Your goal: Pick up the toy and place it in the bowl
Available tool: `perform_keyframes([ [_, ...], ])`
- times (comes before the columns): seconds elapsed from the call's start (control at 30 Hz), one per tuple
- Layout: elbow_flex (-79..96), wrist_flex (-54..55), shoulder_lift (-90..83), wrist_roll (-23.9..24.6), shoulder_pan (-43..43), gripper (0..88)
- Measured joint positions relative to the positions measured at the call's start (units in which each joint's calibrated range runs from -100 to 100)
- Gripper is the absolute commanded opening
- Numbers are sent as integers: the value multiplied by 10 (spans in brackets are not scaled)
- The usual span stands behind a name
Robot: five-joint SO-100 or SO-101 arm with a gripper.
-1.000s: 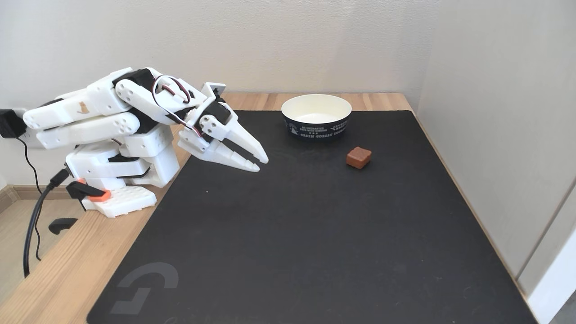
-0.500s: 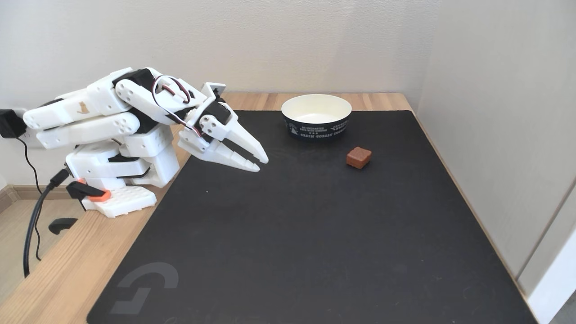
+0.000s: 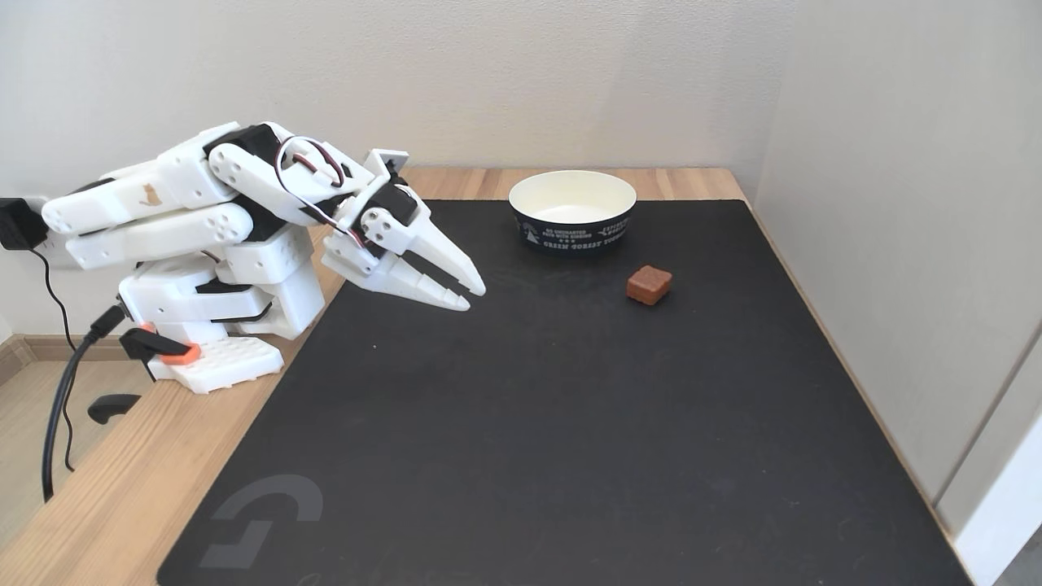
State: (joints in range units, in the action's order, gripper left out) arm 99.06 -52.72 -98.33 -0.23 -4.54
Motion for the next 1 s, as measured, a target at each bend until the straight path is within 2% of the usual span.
perform_keyframes([
  [0.33, 0, 0, 0, 0, 0, 80],
  [0.37, 0, 0, 0, 0, 0, 107],
  [0.4, 0, 0, 0, 0, 0, 181],
  [0.57, 0, 0, 0, 0, 0, 422],
  [1.0, 0, 0, 0, -1, 0, 435],
])
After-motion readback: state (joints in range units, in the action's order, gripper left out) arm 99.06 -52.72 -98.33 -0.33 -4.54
